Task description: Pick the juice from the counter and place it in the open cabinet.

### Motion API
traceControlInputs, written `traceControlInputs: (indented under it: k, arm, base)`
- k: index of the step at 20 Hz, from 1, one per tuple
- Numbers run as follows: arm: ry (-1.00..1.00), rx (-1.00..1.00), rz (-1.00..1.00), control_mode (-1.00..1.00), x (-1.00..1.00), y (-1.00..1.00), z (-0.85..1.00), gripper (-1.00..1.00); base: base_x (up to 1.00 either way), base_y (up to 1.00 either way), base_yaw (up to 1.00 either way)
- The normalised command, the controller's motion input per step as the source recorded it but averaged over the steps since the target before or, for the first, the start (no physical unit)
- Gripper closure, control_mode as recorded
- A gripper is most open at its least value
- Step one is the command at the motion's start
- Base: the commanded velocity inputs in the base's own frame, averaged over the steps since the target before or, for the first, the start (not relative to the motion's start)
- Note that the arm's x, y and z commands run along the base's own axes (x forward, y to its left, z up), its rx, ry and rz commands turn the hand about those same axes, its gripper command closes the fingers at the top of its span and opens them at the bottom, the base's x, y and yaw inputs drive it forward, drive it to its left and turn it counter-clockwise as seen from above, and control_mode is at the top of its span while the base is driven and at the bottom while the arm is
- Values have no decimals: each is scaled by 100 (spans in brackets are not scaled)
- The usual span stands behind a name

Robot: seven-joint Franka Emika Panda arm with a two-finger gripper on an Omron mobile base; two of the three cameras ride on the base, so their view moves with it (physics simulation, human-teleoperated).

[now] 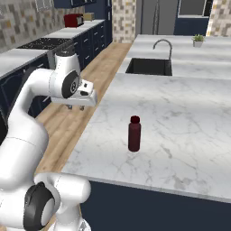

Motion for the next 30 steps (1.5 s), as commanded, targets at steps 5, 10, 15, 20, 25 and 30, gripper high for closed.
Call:
traceControlInputs:
  k: [5,10,15,20,25,30]
  arm:
    - [-8,0,-9,-100,1,-1,-14,-100]
    - [-12,-3,-33,-100,0,-11,-28,-100]
    - [-5,0,-34,-100,0,-44,-34,-100]
    - [-8,0,-19,-100,0,-53,-16,-100]
    - [0,1,6,-100,0,-99,10,-100]
    - [0,2,19,-100,1,-100,17,-100]
  base:
    - [0,0,0]
    - [0,0,0]
    - [0,0,0]
    - [0,0,0]
    - [0,0,0]
    - [0,0,0]
